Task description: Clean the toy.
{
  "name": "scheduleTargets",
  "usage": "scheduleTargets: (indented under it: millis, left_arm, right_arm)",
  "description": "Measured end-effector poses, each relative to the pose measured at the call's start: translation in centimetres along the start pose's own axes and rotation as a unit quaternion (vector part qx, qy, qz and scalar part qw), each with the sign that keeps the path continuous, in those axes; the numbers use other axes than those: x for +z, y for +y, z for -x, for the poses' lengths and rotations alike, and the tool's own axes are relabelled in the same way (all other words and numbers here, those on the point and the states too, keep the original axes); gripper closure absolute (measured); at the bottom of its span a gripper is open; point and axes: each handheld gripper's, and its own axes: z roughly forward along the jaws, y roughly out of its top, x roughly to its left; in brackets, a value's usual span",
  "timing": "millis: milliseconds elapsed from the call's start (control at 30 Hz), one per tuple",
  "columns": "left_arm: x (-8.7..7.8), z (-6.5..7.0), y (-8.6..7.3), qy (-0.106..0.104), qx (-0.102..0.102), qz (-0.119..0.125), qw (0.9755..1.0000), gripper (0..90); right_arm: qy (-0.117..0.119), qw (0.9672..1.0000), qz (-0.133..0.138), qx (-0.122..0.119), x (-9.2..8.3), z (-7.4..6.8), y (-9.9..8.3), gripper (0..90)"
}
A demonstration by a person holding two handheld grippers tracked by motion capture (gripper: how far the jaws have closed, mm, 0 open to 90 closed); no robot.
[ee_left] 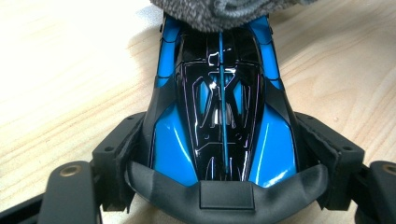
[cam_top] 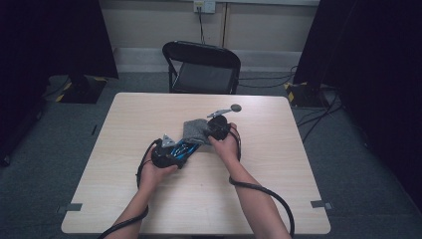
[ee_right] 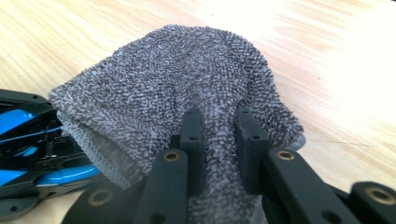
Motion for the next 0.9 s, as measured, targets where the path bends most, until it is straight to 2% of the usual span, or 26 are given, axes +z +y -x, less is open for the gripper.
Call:
scheduleTargets:
  millis: [200, 400, 600, 900]
  left_arm:
    - [-0.1, 0.0, -0.1, -0.001, 0.001, 0.001, 1.0, 24.3]
    - [-0.1, 0.0, -0.1, 0.0, 0.001, 0.0, 1.0, 24.3]
    - [-0.1, 0.0, -0.1, -0.001, 0.001, 0.001, 1.0, 24.3]
    - [-0.1, 0.0, -0.1, 0.0, 0.001, 0.0, 1.0, 24.3]
  right_arm:
    - [-0.009, 0.9999, 0.0, 0.005, 0.1, 1.0, 0.0, 76.0]
    - [-0.024, 0.9996, -0.005, 0.009, -0.1, 2.2, -0.7, 75.9]
    - [-0.04, 0.999, -0.004, 0.018, -0.8, 3.6, -1.5, 75.9]
    - [-0.054, 0.9983, 0.009, 0.023, -2.5, 4.9, -1.8, 75.9]
